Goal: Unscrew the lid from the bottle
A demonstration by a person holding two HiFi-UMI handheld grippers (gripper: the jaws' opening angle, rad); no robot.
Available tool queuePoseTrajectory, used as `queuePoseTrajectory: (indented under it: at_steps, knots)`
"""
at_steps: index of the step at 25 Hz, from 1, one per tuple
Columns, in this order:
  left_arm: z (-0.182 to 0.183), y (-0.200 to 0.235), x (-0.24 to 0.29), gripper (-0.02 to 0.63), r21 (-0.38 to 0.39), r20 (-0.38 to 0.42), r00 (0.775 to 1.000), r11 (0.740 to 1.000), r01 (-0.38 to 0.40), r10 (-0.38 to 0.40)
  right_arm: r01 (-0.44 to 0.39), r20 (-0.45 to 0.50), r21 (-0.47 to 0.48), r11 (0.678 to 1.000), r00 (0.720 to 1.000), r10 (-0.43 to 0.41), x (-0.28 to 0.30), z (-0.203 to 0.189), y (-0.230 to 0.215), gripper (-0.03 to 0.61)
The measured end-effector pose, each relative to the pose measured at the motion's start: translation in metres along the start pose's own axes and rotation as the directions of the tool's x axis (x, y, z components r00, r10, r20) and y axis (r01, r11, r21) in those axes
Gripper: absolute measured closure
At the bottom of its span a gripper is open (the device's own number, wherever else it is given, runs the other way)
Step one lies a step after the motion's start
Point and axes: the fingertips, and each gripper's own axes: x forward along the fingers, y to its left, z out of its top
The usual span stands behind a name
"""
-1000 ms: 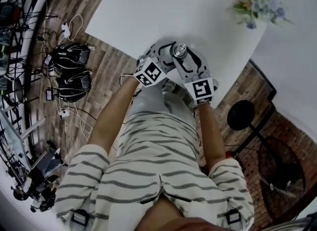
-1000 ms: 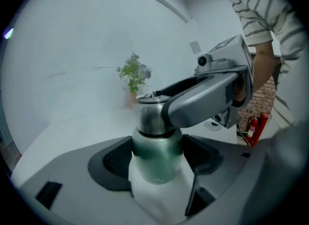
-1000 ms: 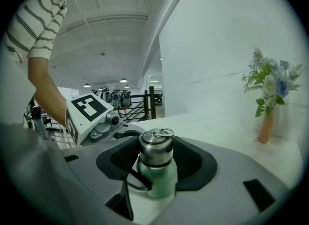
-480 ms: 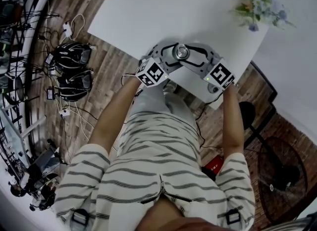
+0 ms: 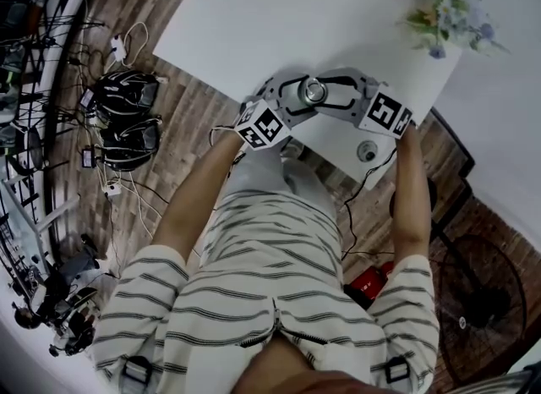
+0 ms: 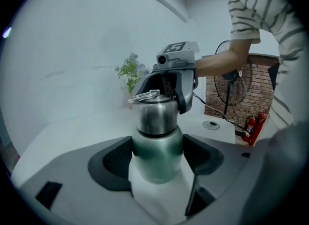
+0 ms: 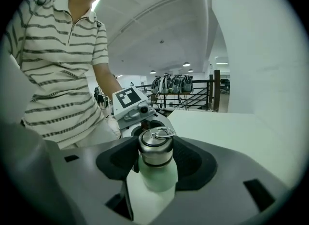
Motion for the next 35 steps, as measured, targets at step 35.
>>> queuePoseTrajectory:
  at_steps: [35]
  knots:
    - [0.0,-0.001,0.0,0.282,0.008,-0.004,1.0,1.0,-0.004,0.004,0.83,-0.085,0.392,0.397,0.462,-0.883,-0.001,-0.002,-0.013,0.324]
